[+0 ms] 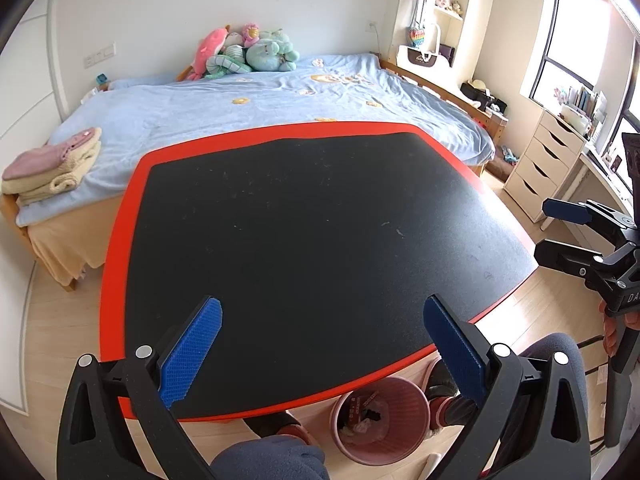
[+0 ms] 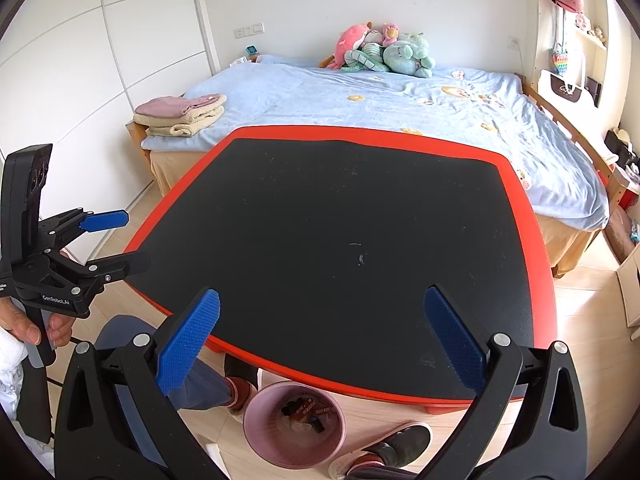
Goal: Collect trash
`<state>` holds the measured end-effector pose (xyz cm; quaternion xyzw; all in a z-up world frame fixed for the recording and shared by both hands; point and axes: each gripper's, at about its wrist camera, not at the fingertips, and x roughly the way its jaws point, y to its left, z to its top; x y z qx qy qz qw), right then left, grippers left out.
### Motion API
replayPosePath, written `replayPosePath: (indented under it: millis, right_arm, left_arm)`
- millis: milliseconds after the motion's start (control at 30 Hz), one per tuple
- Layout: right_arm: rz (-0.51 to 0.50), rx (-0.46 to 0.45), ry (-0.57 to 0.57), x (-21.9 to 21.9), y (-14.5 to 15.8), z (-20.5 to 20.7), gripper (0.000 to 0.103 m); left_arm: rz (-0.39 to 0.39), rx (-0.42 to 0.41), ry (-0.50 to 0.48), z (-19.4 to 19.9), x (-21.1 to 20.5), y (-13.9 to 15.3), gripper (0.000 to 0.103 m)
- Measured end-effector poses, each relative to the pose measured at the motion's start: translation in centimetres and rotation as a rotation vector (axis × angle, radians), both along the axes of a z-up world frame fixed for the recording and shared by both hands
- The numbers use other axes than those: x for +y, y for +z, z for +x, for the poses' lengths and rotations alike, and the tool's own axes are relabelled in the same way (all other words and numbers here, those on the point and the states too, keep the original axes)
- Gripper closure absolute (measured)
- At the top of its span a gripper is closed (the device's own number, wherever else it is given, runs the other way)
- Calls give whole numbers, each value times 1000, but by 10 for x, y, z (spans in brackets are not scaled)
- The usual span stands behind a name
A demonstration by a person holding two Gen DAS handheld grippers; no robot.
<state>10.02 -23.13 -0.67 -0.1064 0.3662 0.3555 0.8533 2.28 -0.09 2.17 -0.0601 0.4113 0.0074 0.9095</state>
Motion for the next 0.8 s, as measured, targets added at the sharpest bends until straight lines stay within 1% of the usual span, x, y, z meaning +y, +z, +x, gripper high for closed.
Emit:
replayPosePath:
  millis: [300,800]
  right_arm:
    - [-13,8,-7,2,-4,4,3]
    - [-17,6,-12,1,-3,5,3]
  left_arm:
    - [-16,-2,-8,0,0,0,6]
    - [-13,-2,-14,1,-2,-1,6]
